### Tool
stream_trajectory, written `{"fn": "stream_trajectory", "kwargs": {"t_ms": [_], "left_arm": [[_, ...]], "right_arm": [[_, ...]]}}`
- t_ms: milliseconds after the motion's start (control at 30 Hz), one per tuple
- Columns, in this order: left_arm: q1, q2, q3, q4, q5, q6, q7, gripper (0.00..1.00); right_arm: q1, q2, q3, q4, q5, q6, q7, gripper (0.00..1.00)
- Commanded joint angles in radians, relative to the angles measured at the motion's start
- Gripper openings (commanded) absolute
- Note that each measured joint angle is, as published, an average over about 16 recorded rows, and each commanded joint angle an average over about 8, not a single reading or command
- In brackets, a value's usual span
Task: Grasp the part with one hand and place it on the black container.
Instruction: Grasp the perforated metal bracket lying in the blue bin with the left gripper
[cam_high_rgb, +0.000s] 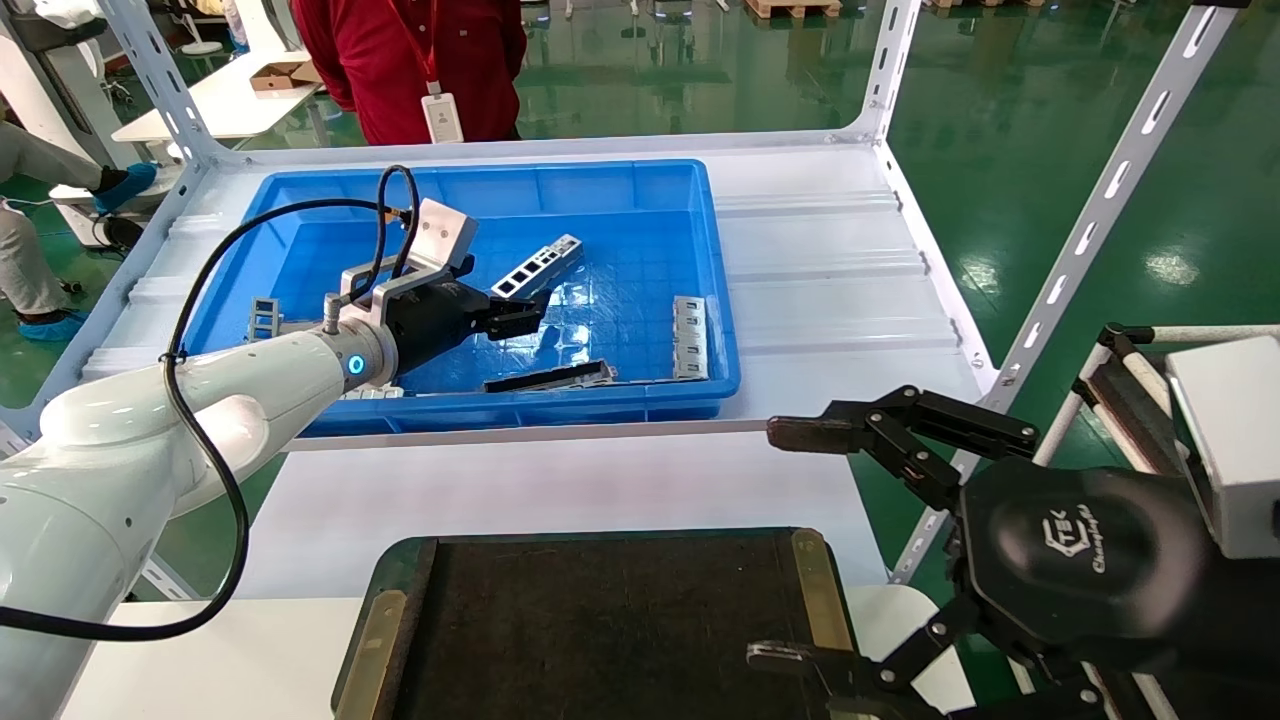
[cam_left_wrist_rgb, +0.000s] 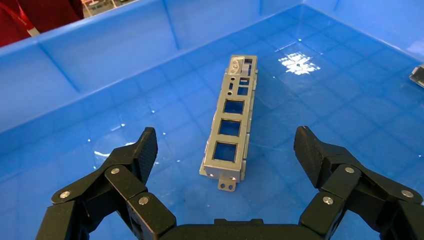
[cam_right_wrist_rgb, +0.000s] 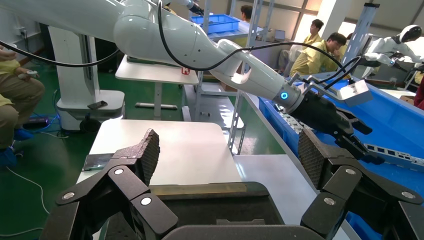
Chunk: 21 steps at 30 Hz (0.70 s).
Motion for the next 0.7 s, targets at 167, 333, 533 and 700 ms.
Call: {"fn": "stream_trajectory", "kwargs": {"t_ms": [167, 333, 533, 700], "left_arm": [[0.002, 0.004, 0.001, 0.009, -0.009, -0.002, -0.003, 0.0], [0.006, 0.005, 0.004, 0.009, -0.013, -0.003, -0.006, 0.0], [0.009, 0.005, 0.008, 0.008, -0.018, -0.006, -0.009, 0.0], [0.011, 0.004, 0.012, 0.007, -0.022, -0.009, -0.011, 0.0]], "right_arm": [[0.0, 0.0, 0.0, 0.0, 0.0, 0.0, 0.0, 0.0], [0.0, 0.0, 0.0, 0.0, 0.0, 0.0, 0.0, 0.0], [0.0, 0.0, 0.0, 0.0, 0.0, 0.0, 0.0, 0.0], [0.0, 0.0, 0.0, 0.0, 0.0, 0.0, 0.0, 0.0]]}}
